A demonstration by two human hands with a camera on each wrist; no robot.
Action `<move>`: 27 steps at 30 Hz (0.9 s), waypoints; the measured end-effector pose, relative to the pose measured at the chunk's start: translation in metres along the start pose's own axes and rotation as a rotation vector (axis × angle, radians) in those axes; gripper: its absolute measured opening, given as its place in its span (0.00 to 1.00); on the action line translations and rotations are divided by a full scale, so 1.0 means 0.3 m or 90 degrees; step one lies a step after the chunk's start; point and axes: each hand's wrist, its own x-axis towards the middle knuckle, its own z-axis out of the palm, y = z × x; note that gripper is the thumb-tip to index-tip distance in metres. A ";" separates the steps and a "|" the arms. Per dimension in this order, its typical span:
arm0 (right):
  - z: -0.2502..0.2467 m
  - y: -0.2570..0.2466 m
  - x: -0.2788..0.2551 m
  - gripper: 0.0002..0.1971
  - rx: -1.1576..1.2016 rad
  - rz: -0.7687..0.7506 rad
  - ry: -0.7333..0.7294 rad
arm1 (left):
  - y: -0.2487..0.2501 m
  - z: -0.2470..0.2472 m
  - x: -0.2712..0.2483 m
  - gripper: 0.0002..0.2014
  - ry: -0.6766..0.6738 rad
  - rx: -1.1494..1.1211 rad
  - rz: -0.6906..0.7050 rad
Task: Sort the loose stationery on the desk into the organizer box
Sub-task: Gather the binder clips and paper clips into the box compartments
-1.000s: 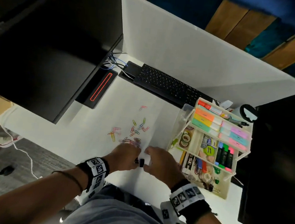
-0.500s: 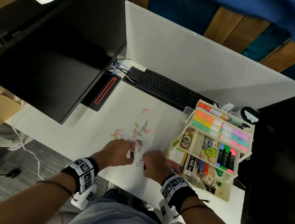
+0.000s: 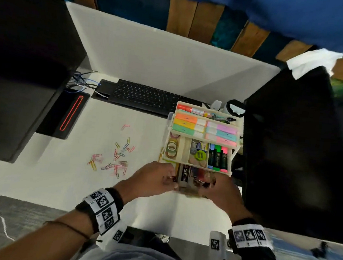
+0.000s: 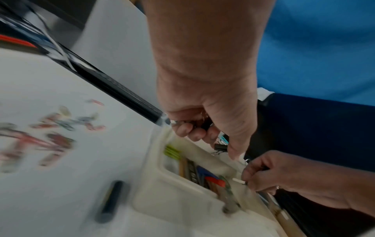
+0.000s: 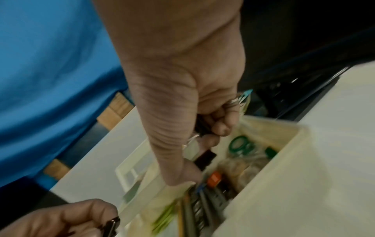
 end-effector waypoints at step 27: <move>-0.040 0.176 0.004 0.10 -0.008 -0.035 0.041 | 0.247 0.321 0.204 0.18 -0.118 0.079 0.189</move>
